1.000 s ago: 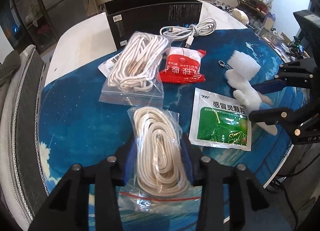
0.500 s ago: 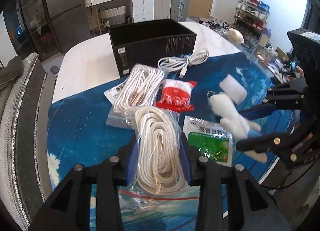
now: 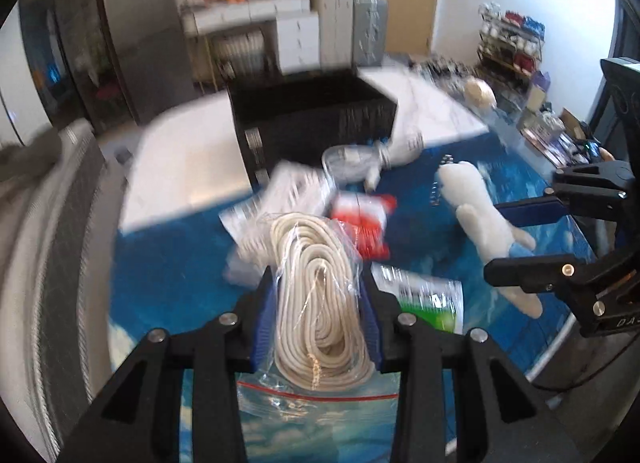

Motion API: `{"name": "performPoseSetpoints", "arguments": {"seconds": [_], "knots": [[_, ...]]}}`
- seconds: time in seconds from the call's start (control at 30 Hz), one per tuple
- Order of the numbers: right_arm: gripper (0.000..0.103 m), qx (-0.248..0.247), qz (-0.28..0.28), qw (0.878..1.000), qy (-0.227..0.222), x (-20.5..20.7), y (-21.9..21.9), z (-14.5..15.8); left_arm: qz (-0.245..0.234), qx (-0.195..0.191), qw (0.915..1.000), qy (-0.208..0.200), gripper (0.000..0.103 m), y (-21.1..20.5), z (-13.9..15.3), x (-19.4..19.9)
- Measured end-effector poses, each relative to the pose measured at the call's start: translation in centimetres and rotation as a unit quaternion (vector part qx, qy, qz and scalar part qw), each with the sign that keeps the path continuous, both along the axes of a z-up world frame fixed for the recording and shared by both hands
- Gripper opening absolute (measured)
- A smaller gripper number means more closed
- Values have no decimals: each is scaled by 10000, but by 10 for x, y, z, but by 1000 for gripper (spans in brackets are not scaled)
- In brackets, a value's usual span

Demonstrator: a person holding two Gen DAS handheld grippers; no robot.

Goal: Organize soft objects
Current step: 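Carry the doll with the right tool while the left carries rope to the box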

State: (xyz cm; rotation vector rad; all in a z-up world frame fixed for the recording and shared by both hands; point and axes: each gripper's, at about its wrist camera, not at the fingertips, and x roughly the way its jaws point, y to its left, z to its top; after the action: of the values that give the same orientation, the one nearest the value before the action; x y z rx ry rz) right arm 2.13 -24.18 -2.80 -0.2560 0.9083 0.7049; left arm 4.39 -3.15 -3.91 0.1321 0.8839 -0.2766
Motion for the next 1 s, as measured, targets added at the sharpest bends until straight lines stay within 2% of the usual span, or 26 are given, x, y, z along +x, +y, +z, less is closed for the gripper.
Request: {"name": "performPoseSetpoints", "arguments": {"seconds": [0.07, 0.23, 0.37, 0.5, 0.63, 0.7, 0.83, 1.0], "knots": [[41, 210, -51, 9992, -351, -5, -4, 12, 75, 35, 9991, -406, 37, -3, 13, -2], [42, 493, -126, 9919, -1163, -19, -10, 30, 97, -259, 9929, -1159, 37, -1, 42, -9], [42, 634, -212, 9804, -1854, -32, -14, 41, 109, -383, 9798, -1958, 37, 1, 62, -25], [42, 896, -438, 9627, -2515, -51, -26, 52, 206, -376, 9654, -2571, 37, 6, 72, -43], [42, 989, -534, 9485, -2960, -63, -29, 53, 310, -369, 9489, -3119, 37, 14, 77, -62], [42, 1004, -567, 9468, -3005, -60, -28, 57, 331, -352, 9438, -3271, 37, 18, 80, -64], [42, 1011, -547, 9439, -3097, -49, -20, 75, 296, -597, 9455, -3188, 37, 28, 96, -45], [42, 1140, -523, 9407, -3152, -13, -5, 103, 300, -560, 9441, -3233, 37, 29, 117, -3]]}}
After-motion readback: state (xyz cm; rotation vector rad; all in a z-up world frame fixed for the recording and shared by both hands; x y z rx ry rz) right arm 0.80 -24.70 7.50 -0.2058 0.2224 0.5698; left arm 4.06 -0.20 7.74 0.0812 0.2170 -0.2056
